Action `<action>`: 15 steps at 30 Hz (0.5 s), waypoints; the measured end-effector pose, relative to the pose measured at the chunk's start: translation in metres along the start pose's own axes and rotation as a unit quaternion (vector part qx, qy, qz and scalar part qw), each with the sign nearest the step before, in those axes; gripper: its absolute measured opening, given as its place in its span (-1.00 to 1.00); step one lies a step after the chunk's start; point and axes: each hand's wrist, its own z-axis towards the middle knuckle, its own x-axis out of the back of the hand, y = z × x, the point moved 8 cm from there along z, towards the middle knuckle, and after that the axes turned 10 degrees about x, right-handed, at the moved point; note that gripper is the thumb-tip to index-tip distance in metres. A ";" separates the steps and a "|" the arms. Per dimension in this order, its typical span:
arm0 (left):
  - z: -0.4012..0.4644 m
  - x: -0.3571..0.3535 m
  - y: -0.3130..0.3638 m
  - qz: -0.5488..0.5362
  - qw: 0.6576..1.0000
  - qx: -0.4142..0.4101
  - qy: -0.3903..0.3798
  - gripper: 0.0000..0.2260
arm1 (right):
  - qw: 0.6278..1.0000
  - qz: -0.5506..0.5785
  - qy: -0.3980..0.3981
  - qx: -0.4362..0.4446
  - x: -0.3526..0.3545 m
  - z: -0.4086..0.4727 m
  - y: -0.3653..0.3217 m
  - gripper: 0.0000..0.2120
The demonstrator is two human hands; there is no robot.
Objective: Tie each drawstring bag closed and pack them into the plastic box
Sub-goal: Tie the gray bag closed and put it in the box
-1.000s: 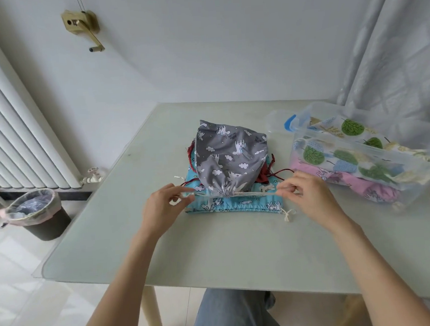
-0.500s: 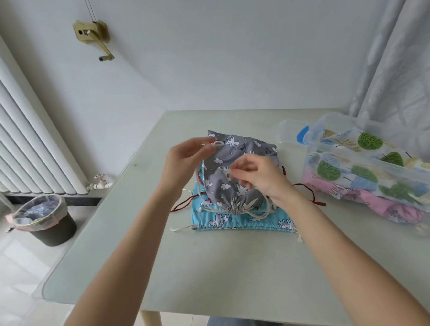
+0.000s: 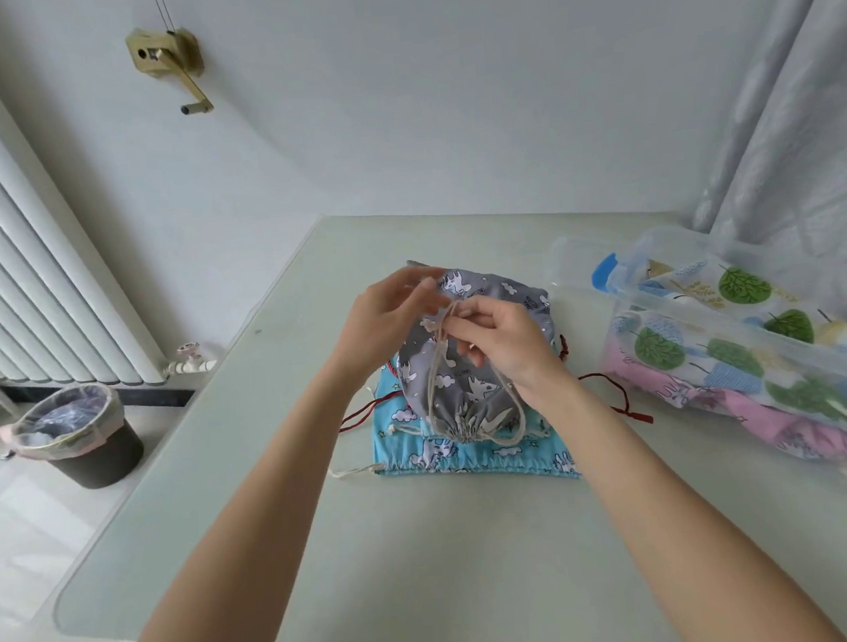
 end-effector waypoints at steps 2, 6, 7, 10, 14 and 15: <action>-0.001 -0.004 -0.009 0.002 1.000 0.014 -0.026 -0.80 | 0.999 0.034 0.002 -0.004 0.004 0.002 0.001 -0.94; -0.007 -0.016 -0.019 0.015 0.998 0.010 -0.062 -0.83 | 0.997 0.079 0.009 -0.023 0.010 -0.003 0.010 -0.95; -0.008 -0.019 -0.020 0.017 0.998 0.004 -0.059 -0.83 | 0.996 0.086 0.013 -0.029 0.012 -0.006 0.014 -0.95; -0.010 -0.023 -0.013 0.062 0.997 -0.038 -0.025 -0.86 | 0.998 0.046 0.028 -0.026 0.019 -0.012 0.020 -0.93; -0.013 -0.026 -0.006 0.062 0.996 -0.069 -0.008 -0.90 | 0.998 0.043 0.048 -0.029 0.031 -0.019 0.031 -0.97; -0.014 -0.028 -0.007 0.033 0.997 -0.062 -0.009 -0.89 | 0.998 0.037 0.051 -0.032 0.035 -0.021 0.033 -0.97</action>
